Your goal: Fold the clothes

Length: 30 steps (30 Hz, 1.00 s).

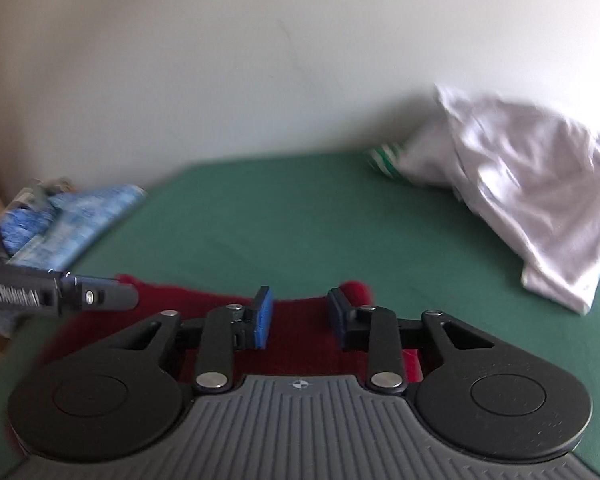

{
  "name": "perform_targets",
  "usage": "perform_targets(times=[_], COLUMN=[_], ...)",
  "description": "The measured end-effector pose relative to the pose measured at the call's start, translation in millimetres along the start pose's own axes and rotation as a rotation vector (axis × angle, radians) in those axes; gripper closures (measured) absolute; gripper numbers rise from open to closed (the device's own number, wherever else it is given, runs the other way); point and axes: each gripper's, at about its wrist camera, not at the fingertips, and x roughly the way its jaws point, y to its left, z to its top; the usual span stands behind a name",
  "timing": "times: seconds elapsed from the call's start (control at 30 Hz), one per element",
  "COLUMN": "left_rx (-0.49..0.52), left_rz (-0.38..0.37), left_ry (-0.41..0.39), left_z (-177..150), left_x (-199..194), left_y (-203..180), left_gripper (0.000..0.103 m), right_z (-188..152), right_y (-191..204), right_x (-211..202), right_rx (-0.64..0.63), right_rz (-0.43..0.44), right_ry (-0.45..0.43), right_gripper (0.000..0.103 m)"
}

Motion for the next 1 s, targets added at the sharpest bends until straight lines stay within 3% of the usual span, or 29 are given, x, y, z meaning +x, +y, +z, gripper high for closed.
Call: perform_targets(times=[0.1,0.13,0.17,0.3,0.4,0.5,0.6,0.63,0.77,0.9,1.0], left_rx=[-0.022,-0.026,-0.025,0.039,0.041,0.000,-0.013,-0.024,-0.027,0.121,0.143], left_rz=[-0.001,0.003,0.012,0.057,0.069,0.080,0.091,0.084,0.088,0.223,0.231], left_ry=[-0.009,-0.016,-0.024,-0.030,-0.023,-0.075,-0.138,-0.136,-0.079,0.045,0.070], left_z=[0.0,-1.0,-1.9,-1.9,1.5,13.0,14.3,9.8,-21.0,-61.6,-75.4], left_x=[16.6,20.7,20.6,21.6,11.5,-19.9,-64.4,-75.8,-102.6,-97.0,-102.6], left_y=[10.7,12.4,13.4,0.8,9.3,20.9,33.5,38.1,46.8,32.3,27.7], left_gripper=[0.060,0.058,0.058,0.057,0.045,0.059,0.051,0.044,0.040,0.052,0.057], right_z=[-5.2,-9.0,-12.1,-13.0,-6.5,1.0,-3.9,-8.3,-28.5,-48.5,-48.3], right_y=[-15.0,-16.5,-20.2,-24.9,-28.5,-27.8,-22.9,-23.1,-15.5,-12.8,-7.5], right_x=[18.0,21.2,21.0,19.8,11.6,-20.0,-59.7,-71.3,-94.1,-92.9,-109.3], right_rx=[0.027,0.017,0.034,0.047,0.082,0.134,0.144,0.154,0.141,0.118,0.140], right_rz=[-0.071,-0.097,-0.094,-0.078,-0.080,-0.100,-0.050,-0.013,0.044,-0.091,-0.107], right_ry=[0.043,0.045,0.039,0.033,0.028,-0.036,-0.046,-0.029,0.055,0.156,0.131], right_gripper=[0.072,0.055,0.049,0.050,0.049,0.057,0.056,0.056,0.053,0.053,0.051])
